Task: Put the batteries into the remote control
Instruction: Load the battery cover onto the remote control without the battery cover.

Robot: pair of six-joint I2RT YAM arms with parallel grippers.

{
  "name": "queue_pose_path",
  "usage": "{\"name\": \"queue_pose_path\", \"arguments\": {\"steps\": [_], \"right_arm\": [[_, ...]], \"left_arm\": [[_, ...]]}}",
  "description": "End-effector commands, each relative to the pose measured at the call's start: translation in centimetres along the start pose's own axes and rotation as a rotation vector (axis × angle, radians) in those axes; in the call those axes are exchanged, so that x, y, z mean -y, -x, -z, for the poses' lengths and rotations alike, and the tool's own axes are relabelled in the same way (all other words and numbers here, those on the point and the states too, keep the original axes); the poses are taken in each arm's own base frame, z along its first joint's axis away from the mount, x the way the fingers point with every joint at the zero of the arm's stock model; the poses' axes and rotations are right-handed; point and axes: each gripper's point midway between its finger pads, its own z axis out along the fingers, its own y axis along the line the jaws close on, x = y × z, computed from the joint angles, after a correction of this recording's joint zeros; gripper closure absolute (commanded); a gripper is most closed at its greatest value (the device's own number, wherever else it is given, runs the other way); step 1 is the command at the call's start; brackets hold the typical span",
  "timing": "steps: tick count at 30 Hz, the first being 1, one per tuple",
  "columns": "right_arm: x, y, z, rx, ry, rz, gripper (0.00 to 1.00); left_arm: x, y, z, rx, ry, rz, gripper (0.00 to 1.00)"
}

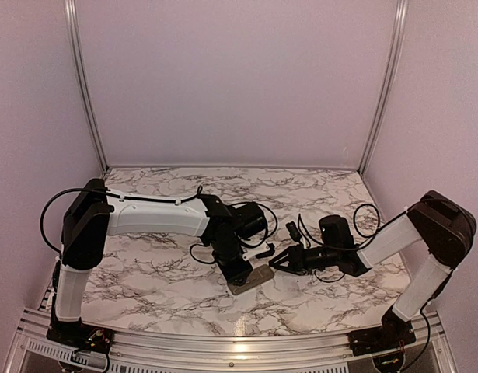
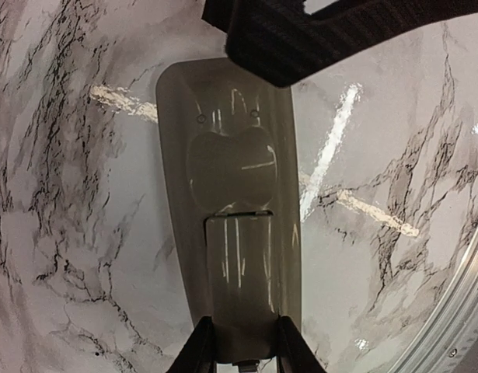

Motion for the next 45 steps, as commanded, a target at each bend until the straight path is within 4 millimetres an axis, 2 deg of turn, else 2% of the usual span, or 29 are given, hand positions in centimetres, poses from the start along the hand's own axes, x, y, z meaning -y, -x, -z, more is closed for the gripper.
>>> {"name": "queue_pose_path", "arguments": {"steps": [1,5,10,20,26,41,45], "right_arm": [[-0.3,1.0,-0.2,0.017,0.020,0.003,0.61],[-0.3,0.9,-0.3,0.012,0.028,0.000,0.62],[-0.3,0.8,-0.3,0.011,0.031,-0.005,0.63],[0.1,0.7,-0.5,0.007,0.030,-0.012,0.65],[0.1,0.7,-0.7,0.005,0.042,-0.016,0.66],[-0.5,0.0,-1.5,-0.026,0.087,-0.028,0.71],[-0.7,-0.3,-1.6,-0.034,0.098,-0.033,0.72]], "left_arm": [[0.5,-0.8,-0.6,-0.041,-0.030,0.016,0.88],[0.7,-1.2,-0.4,-0.052,-0.044,0.026,0.89],[0.1,-1.6,-0.6,-0.065,-0.017,0.044,0.89],[-1.1,-1.3,-0.2,-0.049,-0.005,0.112,0.90],[-0.8,-1.3,-0.4,-0.052,-0.026,0.116,0.90],[-0.7,-0.8,-1.4,-0.060,-0.039,0.121,0.86],[-0.7,-0.8,-1.6,-0.063,-0.042,0.119,0.81]]}}
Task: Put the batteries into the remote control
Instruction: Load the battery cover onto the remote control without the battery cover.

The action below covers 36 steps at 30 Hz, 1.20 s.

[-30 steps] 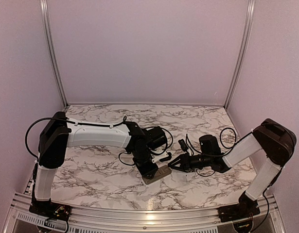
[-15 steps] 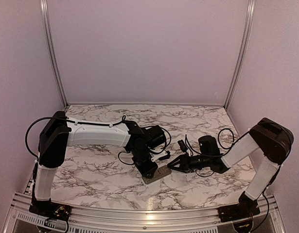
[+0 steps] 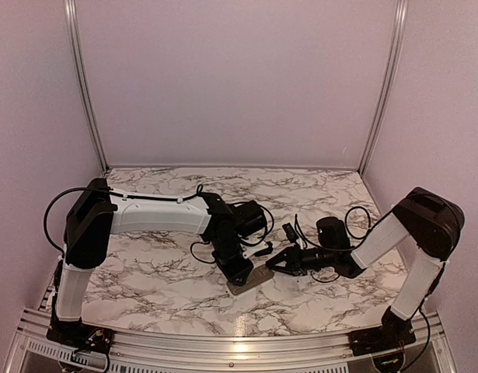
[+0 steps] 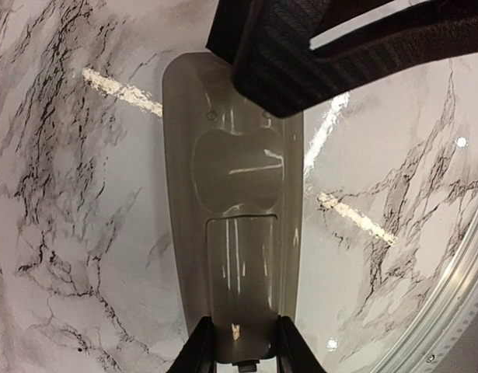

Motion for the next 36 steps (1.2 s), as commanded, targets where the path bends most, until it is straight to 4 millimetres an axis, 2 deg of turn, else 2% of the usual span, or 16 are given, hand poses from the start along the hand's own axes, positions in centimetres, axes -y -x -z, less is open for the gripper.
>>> {"name": "queue_pose_path", "arguments": {"steps": [1,3,10,16,23,29,36], "right_arm": [[-0.5,-0.1,-0.4,-0.014,0.028,-0.001,0.72],[-0.5,-0.1,-0.4,-0.014,0.028,0.000,0.73],[-0.5,0.0,-0.2,-0.009,0.022,-0.001,0.73],[-0.5,0.4,0.3,0.004,0.014,0.006,0.73],[-1.3,0.9,0.6,0.017,0.017,0.032,0.72],[-1.7,1.2,0.8,0.023,0.008,0.050,0.72],[-1.9,1.2,1.0,0.024,0.008,0.055,0.71]], "left_arm": [[-0.6,-0.7,-1.5,-0.046,0.004,0.014,0.79],[-0.6,-0.8,-1.4,-0.047,0.005,0.013,0.72],[-0.8,-0.7,-0.8,-0.035,0.016,0.015,0.61],[-0.7,-0.2,0.0,-0.011,0.018,0.010,0.47],[-0.5,1.2,2.4,0.067,0.025,0.006,0.31],[-1.2,2.0,4.5,0.151,0.001,0.051,0.31],[-2.9,1.1,3.5,0.133,0.025,0.087,0.37]]}}
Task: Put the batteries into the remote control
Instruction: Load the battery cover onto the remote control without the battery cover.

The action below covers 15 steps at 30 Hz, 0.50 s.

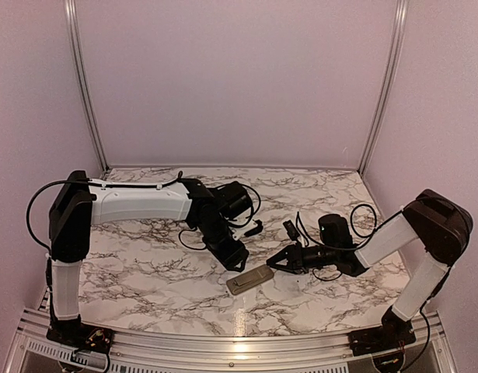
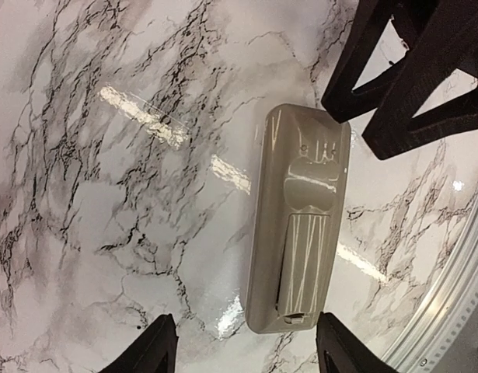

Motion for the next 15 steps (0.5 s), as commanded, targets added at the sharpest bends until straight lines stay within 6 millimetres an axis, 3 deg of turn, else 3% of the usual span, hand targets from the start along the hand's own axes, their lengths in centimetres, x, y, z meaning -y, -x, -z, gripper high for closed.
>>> {"name": "queue_pose_path", "arguments": {"steps": [1,15], "right_arm": [[-0.6,1.1,0.3,0.025,-0.003,0.030,0.70],[-0.6,1.1,0.3,0.022,-0.004,0.032,0.71]], "left_arm": [[-0.6,-0.2,-0.3,0.010,0.011,0.014,0.37],[-0.5,-1.1,-2.1,-0.030,-0.002,0.000,0.39]]}}
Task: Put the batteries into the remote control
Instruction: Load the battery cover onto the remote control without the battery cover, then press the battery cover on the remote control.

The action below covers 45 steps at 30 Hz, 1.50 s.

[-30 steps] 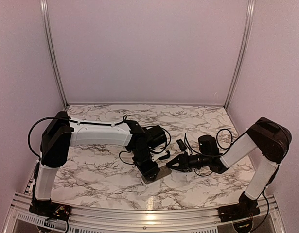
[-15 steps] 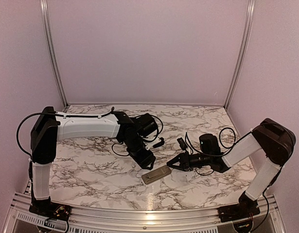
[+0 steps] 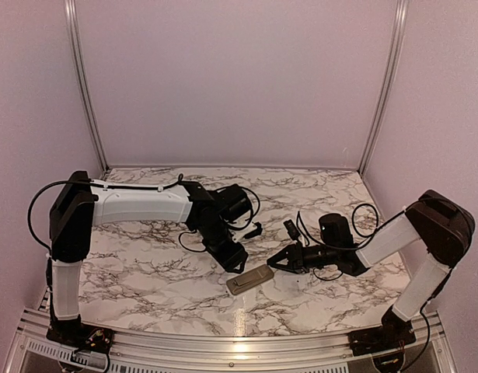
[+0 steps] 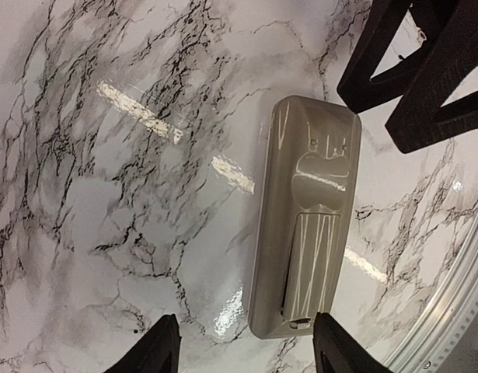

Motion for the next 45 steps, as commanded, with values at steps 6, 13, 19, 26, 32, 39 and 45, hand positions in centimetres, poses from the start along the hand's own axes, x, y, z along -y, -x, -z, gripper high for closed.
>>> {"name": "queue_pose_path", "arguments": {"steps": [6,13,19,26,32,39,45], "right_arm": [[-1.0,1.1,0.2,0.023,0.022,0.033,0.72],[-2.3,1.0,0.4,0.031,0.078,0.040,0.76],[-4.0,0.4,-0.2,0.033,0.108,0.060,0.90],[-4.4,-0.7,-1.9,0.004,0.101,0.048,0.93],[-3.9,-0.9,-1.9,0.007,0.084,0.028,0.94],[-3.6,-0.5,-1.3,0.025,0.062,0.027,0.94],[-3.7,0.0,-0.8,0.039,0.062,0.036,0.94]], "left_arm": [[0.0,-1.6,-3.1,-0.063,0.006,-0.022,0.40],[-1.1,-4.2,-5.7,-0.147,0.062,-0.018,0.46],[-1.4,-5.3,-5.9,-0.171,0.079,-0.021,0.50],[-1.4,-6.4,-5.3,-0.183,0.079,-0.021,0.49],[-1.6,-8.1,-4.9,-0.209,0.087,-0.028,0.48],[-2.4,-9.4,-5.3,-0.238,0.119,-0.037,0.47],[-1.7,-7.0,-4.6,-0.171,0.099,-0.034,0.41]]}}
